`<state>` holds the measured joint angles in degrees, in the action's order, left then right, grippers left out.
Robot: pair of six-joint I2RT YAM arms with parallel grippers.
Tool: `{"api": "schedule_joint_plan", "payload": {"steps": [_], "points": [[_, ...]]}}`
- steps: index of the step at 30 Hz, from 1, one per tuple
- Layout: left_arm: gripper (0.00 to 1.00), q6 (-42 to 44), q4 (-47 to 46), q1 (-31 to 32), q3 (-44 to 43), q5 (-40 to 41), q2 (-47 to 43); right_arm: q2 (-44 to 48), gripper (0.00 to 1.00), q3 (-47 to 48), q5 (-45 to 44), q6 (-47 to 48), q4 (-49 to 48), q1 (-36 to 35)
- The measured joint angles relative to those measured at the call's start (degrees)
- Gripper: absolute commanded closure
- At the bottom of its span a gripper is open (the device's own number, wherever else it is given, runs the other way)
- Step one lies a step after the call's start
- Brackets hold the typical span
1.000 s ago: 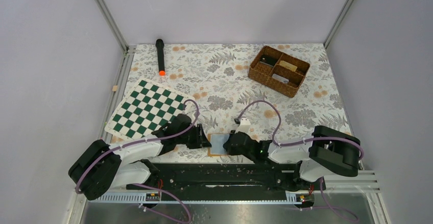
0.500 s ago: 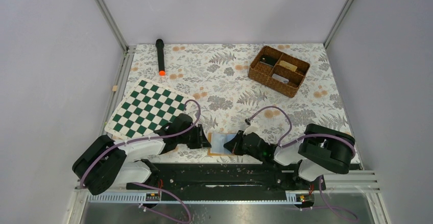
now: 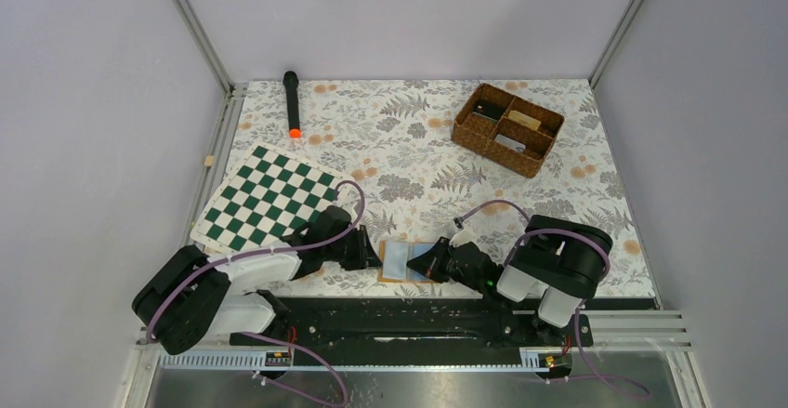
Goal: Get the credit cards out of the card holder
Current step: Remove the credit card from the card holder.
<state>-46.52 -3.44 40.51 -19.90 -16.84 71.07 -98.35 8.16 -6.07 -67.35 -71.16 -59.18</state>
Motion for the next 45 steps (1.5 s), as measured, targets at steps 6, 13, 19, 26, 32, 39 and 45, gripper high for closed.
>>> {"api": "schedule_joint_plan", "payload": {"steps": [6,13,19,26,32,39,45], "points": [[0.74,-0.02,1.66,0.11,0.0,0.37,-3.52,-1.16,1.0,-0.22,0.96,-0.48,-1.86,0.57],[0.7,0.02,1.88,0.17,-0.24,0.17,-6.36,0.02,0.77,-0.33,1.2,-0.48,-0.5,0.74],[0.6,-0.02,4.33,0.17,-1.11,1.33,-5.64,11.52,0.6,2.75,0.92,3.56,17.73,0.72],[0.59,0.17,9.03,0.22,-2.6,5.77,-5.53,22.62,0.6,10.23,-2.75,10.75,41.66,-0.37],[0.58,0.2,8.66,0.04,-3.45,6.38,-3.21,23.08,0.62,11.19,-4.11,12.72,48.13,-0.5],[0.54,1.2,12.61,0.0,-3.67,9.44,-6.21,23.08,0.65,11.21,-5.03,13.75,48.5,-0.52],[0.48,2.29,18.45,0.0,-3.69,13.77,-12.33,23.23,0.67,10.93,-5.53,14.84,48.28,-0.52]]}}
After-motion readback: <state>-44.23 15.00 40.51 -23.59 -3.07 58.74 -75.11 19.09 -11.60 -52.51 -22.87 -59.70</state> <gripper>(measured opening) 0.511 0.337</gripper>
